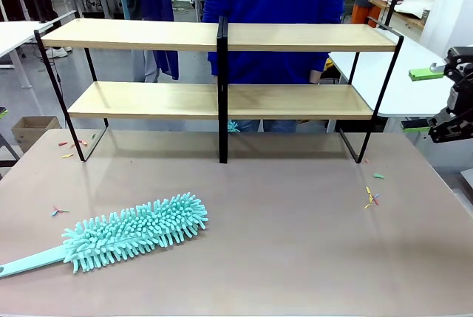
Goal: Clean the shelves.
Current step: Place the Duster on the table.
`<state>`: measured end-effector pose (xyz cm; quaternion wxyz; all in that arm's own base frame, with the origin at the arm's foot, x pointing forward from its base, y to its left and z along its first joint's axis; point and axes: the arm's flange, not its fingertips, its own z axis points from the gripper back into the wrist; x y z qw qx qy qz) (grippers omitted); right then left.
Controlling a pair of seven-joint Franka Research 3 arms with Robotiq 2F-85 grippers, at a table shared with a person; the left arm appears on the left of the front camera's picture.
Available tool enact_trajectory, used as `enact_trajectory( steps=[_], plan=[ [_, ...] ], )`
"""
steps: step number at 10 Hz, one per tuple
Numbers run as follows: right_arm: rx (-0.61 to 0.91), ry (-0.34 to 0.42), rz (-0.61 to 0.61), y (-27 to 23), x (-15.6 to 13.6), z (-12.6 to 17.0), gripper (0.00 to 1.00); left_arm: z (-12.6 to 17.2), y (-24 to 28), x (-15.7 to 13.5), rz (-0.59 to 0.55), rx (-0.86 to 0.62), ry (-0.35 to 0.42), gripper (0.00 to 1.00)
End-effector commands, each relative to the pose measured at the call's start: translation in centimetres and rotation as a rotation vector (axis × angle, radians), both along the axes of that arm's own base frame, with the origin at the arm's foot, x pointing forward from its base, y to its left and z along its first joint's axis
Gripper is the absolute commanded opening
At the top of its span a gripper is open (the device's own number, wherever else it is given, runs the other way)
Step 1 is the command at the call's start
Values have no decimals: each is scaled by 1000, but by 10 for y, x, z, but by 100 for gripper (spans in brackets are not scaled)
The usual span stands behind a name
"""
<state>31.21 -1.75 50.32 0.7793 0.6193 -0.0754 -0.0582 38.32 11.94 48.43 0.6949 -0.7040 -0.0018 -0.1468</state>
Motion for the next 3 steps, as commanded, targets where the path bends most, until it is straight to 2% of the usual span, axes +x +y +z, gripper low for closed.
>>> enact_trajectory(
  steps=[1,3],
  plan=[
    [-20,-10,-3,1,-1,-1,100,2,10,-2,-9,-1,-17,100],
    [-20,-10,-3,1,-1,-1,100,2,10,-2,-9,-1,-17,100]
  ],
)
